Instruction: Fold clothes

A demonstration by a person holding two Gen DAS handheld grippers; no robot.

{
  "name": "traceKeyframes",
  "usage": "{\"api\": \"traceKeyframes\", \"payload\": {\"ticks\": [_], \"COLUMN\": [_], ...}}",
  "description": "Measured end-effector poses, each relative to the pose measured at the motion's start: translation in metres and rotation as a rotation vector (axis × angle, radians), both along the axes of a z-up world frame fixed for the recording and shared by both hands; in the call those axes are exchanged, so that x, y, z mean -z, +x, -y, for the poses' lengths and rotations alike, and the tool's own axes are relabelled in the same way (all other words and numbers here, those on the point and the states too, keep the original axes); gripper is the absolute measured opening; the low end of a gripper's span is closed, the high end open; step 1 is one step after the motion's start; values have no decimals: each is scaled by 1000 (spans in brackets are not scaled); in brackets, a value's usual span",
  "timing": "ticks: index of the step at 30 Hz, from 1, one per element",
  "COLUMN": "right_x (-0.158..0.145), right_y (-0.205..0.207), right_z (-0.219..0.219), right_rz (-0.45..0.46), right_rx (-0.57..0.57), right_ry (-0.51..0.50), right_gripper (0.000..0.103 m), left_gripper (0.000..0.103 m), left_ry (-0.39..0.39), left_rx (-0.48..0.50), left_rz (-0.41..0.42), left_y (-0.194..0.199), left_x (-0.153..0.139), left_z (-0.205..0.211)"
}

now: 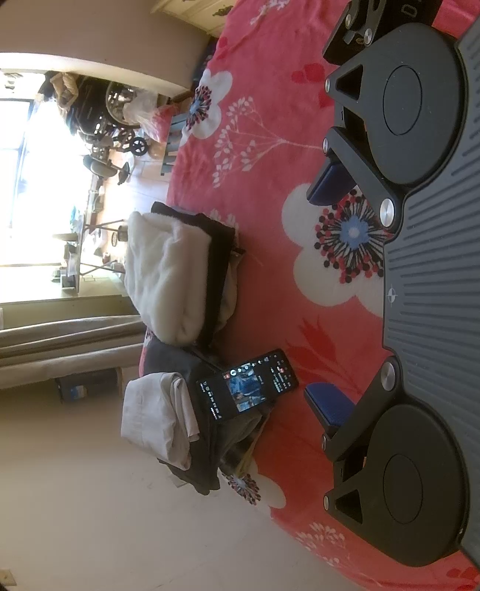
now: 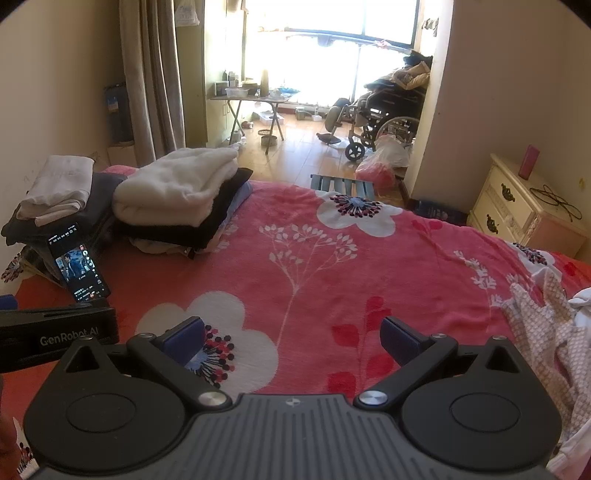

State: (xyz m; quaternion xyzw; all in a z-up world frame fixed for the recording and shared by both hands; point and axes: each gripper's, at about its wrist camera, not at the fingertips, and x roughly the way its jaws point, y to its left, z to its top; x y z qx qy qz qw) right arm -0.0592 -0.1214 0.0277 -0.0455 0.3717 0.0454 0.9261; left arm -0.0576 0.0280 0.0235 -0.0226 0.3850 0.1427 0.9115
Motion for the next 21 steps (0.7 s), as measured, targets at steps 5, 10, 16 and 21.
{"api": "traceKeyframes", "payload": {"ticks": [5, 10, 16, 21], "right_x": [0, 0, 0, 0], "right_y": [1, 0, 0, 0], "right_z": [0, -1, -1, -1], "right_rz": [0, -1, -1, -2], "right_rx": [-2, -5, -7, -7], "right_ry": [-1, -4, -5, -6], "right_gripper": [103, 103, 103, 103], "left_gripper": [103, 103, 103, 103], "left_ry": [0, 2, 0, 0], "left_rx": [1, 0, 0, 0], "left_rz": [0, 1, 0, -1], "left_y": [0, 1, 1, 2], "left_x": [0, 0, 0, 0], "left_z": [0, 0, 0, 0]}}
